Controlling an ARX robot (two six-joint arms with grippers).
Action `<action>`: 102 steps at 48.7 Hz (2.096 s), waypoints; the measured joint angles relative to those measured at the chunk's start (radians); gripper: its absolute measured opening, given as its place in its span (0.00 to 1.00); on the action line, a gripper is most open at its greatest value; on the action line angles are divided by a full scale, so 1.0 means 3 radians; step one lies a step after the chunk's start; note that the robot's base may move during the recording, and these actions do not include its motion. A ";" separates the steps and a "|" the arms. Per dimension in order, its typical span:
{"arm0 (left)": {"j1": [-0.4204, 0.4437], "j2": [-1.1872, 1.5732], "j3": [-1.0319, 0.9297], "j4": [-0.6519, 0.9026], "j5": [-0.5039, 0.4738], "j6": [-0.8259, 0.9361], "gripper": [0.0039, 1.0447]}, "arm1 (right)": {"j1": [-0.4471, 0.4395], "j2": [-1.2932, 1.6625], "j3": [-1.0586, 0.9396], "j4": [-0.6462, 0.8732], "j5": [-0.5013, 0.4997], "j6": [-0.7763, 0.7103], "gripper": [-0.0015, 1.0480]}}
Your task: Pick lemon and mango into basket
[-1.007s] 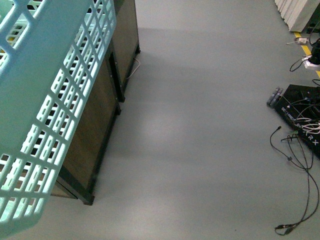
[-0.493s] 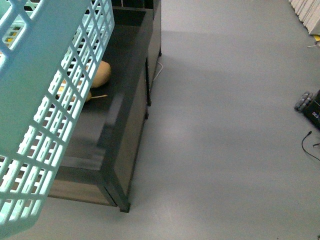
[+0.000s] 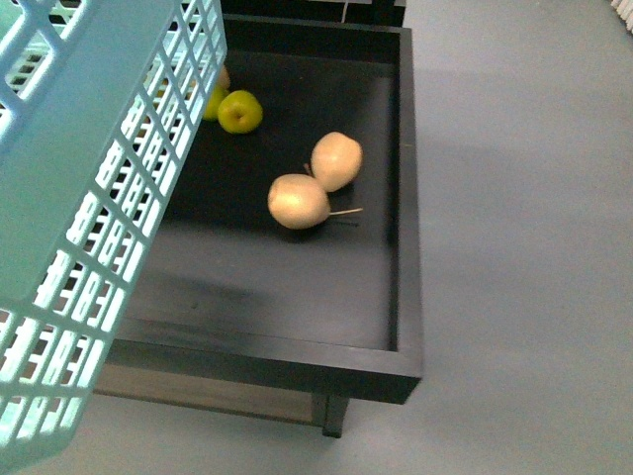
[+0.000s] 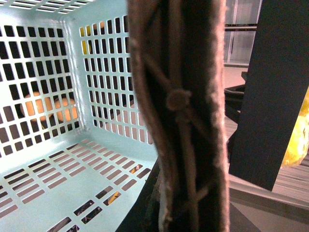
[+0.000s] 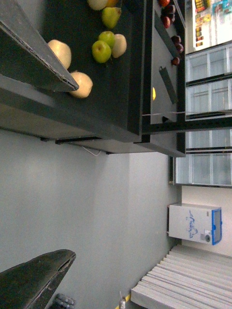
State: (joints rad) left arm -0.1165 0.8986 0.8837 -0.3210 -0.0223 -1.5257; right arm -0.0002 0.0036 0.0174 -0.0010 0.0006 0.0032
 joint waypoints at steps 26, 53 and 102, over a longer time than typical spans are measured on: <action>0.0000 0.0000 0.0001 0.0000 -0.0004 0.0006 0.05 | 0.0001 0.0000 0.0000 -0.0001 -0.0001 -0.0001 0.92; 0.0001 -0.0003 0.0001 0.0000 -0.0001 0.0008 0.05 | 0.0001 -0.0003 0.0000 -0.0001 0.0001 -0.0001 0.92; 0.0005 -0.0003 0.0001 0.0000 0.0006 0.0008 0.05 | 0.0000 0.0000 0.0000 -0.0001 -0.0001 -0.0001 0.92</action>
State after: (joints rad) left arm -0.1150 0.8978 0.8841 -0.3210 -0.0204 -1.5234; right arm -0.0002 0.0036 0.0174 -0.0013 0.0002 0.0029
